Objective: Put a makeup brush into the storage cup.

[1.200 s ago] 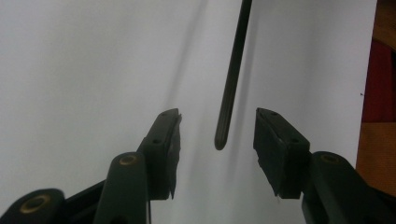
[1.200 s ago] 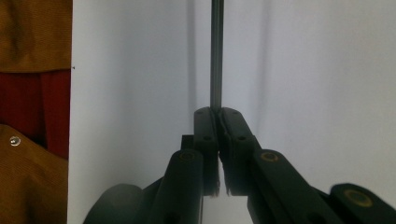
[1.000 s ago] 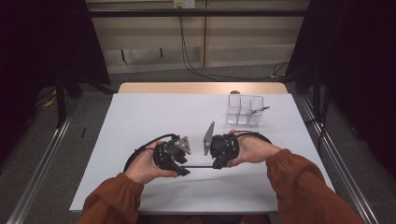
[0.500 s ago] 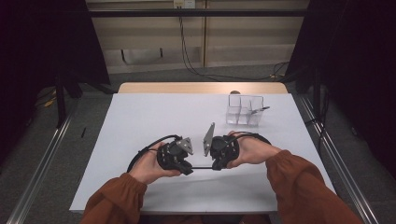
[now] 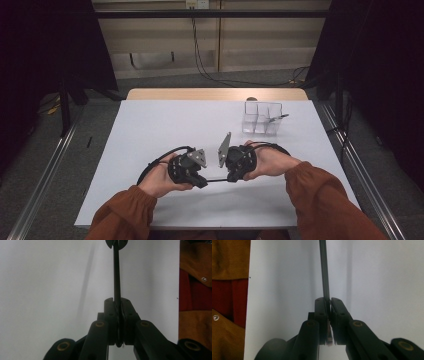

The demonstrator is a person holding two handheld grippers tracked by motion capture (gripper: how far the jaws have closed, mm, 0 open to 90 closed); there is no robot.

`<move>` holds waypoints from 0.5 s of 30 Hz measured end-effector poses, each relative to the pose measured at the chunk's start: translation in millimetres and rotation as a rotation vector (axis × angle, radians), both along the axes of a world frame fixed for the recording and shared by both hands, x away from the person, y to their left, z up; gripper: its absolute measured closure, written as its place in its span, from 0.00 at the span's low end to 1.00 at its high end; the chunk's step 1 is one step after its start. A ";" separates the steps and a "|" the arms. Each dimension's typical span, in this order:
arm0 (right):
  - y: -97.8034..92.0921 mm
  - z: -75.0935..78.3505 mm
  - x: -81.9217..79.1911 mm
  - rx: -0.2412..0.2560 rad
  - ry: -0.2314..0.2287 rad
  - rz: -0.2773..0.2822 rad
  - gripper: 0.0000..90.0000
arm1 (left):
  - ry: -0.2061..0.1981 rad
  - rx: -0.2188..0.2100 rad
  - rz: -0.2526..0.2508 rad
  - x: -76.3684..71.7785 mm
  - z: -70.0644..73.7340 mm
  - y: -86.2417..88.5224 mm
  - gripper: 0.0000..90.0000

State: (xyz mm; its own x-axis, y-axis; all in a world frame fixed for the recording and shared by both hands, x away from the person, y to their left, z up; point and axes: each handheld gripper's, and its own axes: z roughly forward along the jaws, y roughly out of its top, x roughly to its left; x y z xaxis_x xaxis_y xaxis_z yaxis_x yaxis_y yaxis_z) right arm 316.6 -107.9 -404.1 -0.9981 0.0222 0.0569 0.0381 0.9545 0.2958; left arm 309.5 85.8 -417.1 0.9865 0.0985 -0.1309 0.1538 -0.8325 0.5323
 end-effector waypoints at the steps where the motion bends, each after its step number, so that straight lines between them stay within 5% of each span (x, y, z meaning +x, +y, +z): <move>1: -0.6 -0.3 0.2 0.008 0.000 -0.003 0.93 | 0.004 -0.005 0.003 0.3 0.1 0.5 0.95; 15: -5.6 -1.7 1.2 0.067 -0.011 -0.037 0.72 | 0.008 -0.016 0.022 1.7 -1.5 6.5 0.95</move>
